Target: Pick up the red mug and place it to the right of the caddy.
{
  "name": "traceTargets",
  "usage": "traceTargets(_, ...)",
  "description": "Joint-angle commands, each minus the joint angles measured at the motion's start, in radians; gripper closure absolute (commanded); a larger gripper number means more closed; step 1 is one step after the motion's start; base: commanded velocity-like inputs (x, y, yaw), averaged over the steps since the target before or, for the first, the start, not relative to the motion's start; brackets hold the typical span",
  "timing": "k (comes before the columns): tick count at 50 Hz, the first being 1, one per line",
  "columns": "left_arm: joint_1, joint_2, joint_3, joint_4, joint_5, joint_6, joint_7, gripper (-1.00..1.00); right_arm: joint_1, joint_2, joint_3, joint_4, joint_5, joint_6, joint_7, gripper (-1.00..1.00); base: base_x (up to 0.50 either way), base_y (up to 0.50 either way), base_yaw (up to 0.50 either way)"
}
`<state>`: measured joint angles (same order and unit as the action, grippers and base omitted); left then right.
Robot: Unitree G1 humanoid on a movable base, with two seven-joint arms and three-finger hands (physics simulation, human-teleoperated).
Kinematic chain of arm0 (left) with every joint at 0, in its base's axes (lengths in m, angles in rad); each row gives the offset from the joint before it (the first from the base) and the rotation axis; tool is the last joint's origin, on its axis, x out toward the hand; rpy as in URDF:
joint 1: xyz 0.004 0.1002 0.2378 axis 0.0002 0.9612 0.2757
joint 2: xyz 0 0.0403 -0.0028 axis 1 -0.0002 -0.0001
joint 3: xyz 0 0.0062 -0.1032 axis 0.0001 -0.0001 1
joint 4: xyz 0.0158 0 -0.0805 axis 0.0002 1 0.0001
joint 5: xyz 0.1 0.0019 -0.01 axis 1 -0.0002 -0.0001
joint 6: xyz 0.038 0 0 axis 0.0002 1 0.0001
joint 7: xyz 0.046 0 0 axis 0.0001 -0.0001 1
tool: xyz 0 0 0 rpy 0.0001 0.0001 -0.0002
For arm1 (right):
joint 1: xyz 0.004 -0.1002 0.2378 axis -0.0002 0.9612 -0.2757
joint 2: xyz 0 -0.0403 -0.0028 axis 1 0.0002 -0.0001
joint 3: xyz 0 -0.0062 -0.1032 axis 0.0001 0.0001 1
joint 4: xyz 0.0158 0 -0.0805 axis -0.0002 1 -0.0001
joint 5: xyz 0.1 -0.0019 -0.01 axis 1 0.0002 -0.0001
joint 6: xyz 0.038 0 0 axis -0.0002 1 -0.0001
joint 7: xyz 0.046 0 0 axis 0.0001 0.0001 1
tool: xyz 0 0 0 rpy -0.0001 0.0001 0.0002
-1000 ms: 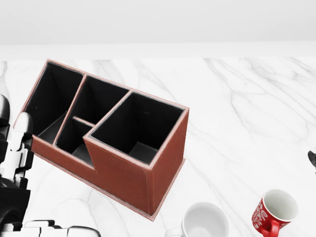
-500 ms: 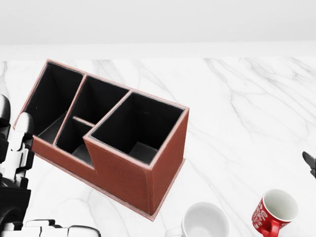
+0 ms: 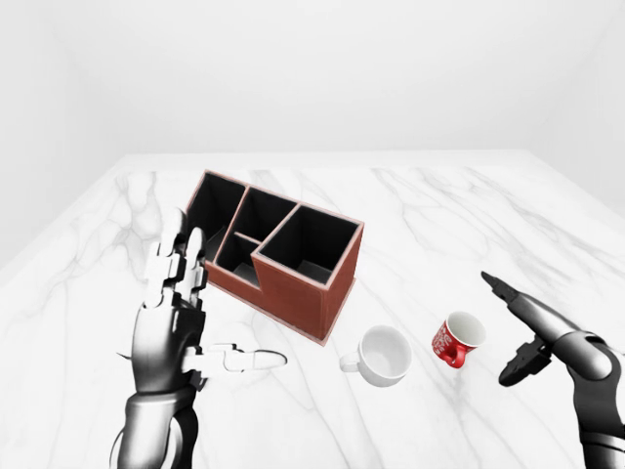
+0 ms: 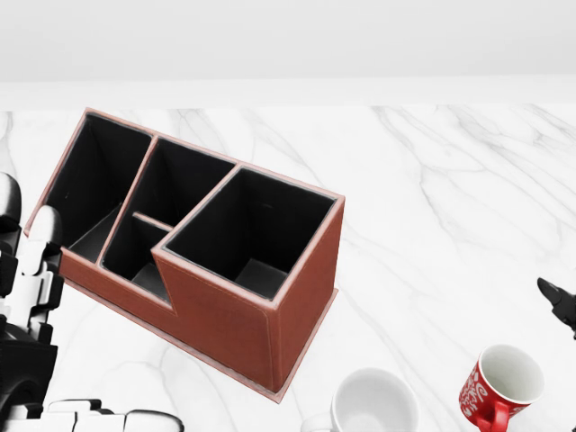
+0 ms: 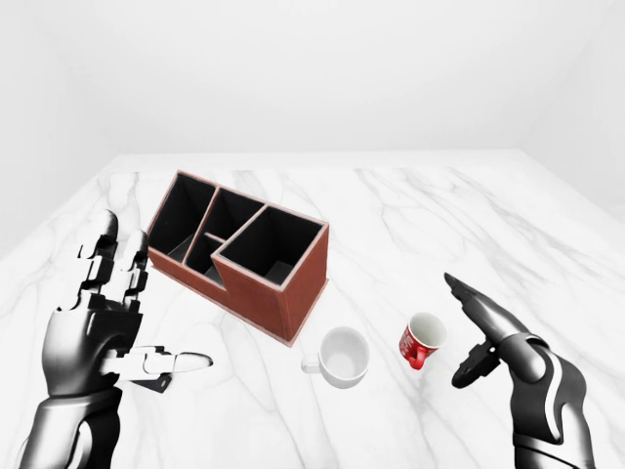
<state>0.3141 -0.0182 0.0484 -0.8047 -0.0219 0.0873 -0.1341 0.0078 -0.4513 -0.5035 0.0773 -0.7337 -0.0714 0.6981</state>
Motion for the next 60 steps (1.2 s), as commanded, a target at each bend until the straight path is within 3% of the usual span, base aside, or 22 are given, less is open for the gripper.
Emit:
traceTargets(1,-0.005,0.000,0.003,0.007,-0.001,0.000,0.000,-1.00,-0.016,-0.020,0.033,0.051,-0.053,-0.016,0.000,-1.00,0.00,0.00,0.00)
traceTargets(3,-0.002,0.000,0.001,0.007,0.000,0.000,0.000,-1.00,-0.021,-0.019,0.032,0.039,-0.053,-0.006,0.000,-1.00,0.00,0.00,0.00)
traceTargets(16,-0.006,0.001,-0.003,0.014,0.001,0.000,0.003,-1.00,-0.042,-0.034,0.063,0.097,-0.093,-0.016,0.000,-1.00,0.00,0.00,0.00)
traceTargets(22,-0.004,0.002,0.000,0.004,-0.001,0.000,0.002,-1.00,-0.060,-0.037,0.077,0.083,-0.103,0.013,0.000,-1.00,0.00,0.00,0.00)
traceTargets(26,-0.001,0.001,0.002,-0.005,-0.002,0.000,0.000,-1.00,-0.069,-0.044,0.079,0.096,-0.118,0.007,0.000,-1.00,0.00,0.00,0.00)
traceTargets(31,-0.005,0.001,-0.003,0.011,0.003,0.000,0.002,-1.00,-0.092,-0.056,0.086,0.090,-0.119,0.029,0.000,-1.00,0.00,0.00,0.00)
traceTargets(36,-0.005,0.000,0.000,0.008,0.001,0.000,0.001,-1.00,-0.130,-0.071,0.107,0.160,-0.117,0.019,0.000,-1.00,0.00,0.00,0.00)
traceTargets(54,0.000,0.002,-0.014,0.007,0.007,0.000,0.005,-1.00,-0.167,-0.072,0.167,0.200,-0.166,0.040,0.000,-1.00,0.00,0.00,0.00)
traceTargets(60,0.001,0.003,-0.002,-0.004,-0.001,0.000,0.002,-1.00,-0.180,-0.062,0.182,0.181,-0.187,0.060,0.000,-1.00,0.00,0.00,0.00)
